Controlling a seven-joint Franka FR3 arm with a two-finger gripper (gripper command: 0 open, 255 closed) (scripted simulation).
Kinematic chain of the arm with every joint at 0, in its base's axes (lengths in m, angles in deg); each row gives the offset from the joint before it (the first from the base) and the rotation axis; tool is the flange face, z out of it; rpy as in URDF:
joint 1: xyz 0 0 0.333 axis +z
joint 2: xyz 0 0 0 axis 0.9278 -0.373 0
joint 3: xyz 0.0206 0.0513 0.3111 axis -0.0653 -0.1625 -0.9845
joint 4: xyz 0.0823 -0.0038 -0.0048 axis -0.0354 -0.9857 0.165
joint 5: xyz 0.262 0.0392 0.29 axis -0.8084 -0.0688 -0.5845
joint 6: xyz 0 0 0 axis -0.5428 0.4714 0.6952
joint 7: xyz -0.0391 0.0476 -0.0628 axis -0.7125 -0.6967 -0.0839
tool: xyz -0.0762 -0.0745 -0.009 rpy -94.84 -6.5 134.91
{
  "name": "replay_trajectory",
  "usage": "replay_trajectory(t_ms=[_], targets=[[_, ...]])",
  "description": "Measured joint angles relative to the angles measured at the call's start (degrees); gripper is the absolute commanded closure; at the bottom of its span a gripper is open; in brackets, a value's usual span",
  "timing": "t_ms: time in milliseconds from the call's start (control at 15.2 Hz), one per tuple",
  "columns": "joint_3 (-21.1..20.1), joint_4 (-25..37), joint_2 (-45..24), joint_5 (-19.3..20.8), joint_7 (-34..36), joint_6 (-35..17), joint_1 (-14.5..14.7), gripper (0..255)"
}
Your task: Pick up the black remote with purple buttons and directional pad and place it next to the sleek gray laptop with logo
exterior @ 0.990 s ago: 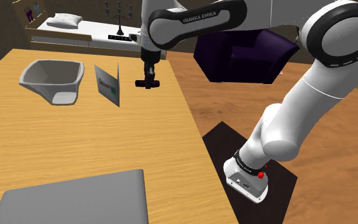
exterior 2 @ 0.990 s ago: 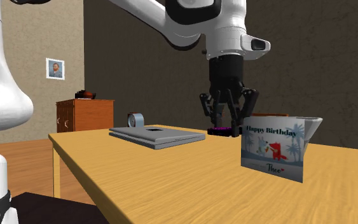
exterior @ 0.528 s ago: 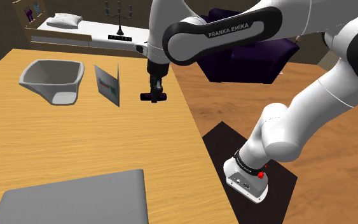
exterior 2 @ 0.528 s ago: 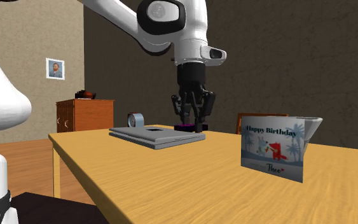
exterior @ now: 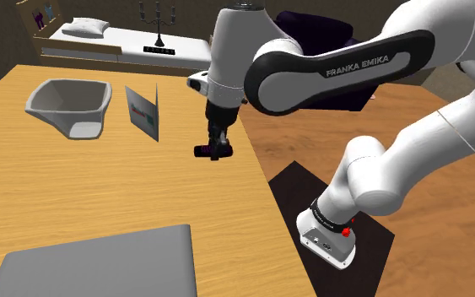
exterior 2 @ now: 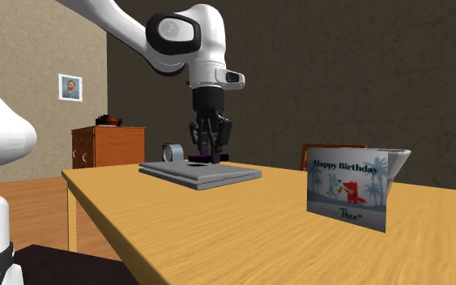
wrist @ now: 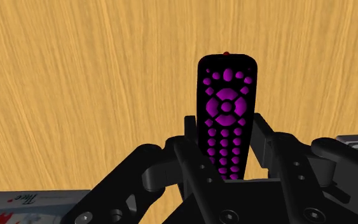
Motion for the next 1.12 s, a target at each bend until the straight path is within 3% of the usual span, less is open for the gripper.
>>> replay_trajectory(t_ms=[528,1122], targets=[[-7.26,-6.21,8.17,-5.22,9.59,1.36,6.13,255],[-16.78,-6.90,12.25,-11.59,21.75,3.46,13.17,255]])
